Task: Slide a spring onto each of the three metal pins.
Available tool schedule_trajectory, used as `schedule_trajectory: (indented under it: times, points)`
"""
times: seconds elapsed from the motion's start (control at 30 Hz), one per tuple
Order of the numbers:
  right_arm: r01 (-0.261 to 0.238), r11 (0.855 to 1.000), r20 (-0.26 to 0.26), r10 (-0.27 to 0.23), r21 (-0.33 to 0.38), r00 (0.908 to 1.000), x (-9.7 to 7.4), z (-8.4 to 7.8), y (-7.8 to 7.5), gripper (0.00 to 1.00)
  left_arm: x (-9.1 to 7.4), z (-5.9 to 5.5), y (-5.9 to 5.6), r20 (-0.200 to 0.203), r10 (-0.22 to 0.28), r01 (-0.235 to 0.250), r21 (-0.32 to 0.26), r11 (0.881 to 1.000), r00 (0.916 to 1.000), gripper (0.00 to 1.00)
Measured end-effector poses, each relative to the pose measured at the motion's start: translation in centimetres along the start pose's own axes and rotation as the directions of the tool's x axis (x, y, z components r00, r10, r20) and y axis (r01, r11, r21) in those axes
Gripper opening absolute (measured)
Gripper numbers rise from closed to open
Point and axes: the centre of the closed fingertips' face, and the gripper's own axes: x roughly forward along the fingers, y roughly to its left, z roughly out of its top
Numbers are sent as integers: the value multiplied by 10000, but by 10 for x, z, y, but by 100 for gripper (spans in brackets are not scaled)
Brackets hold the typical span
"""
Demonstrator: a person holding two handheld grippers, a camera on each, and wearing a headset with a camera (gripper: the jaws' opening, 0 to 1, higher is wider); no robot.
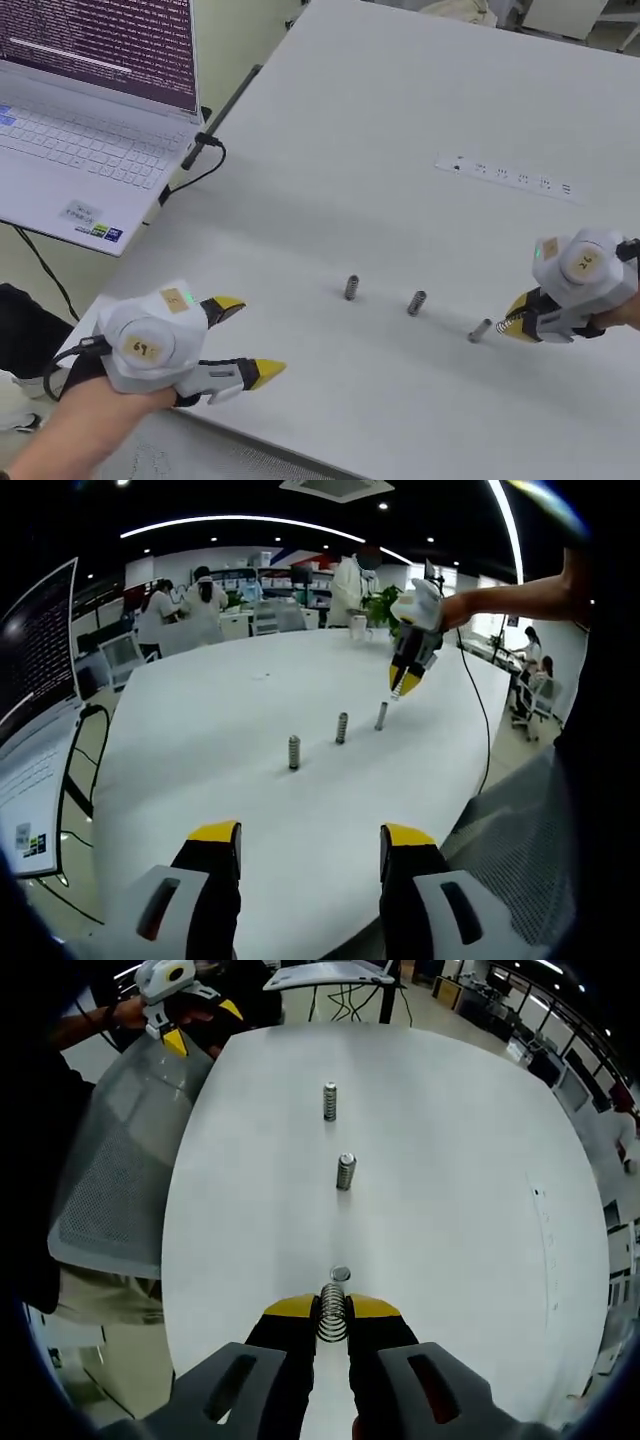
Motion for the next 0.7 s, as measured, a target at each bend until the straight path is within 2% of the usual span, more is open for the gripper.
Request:
schedule_trajectory:
  times: [0.23,0.7]
  points:
    - [-90,9998,-91,88,-174,9999,4,3,-5,9,-2,0,3,5,89,-89,-99,9999,10000,51]
    - [-283,9987,-288,271,-418,9992,12,5,-5,9,-4,-6,7,-130,188,-192,-252,9995,9997,50]
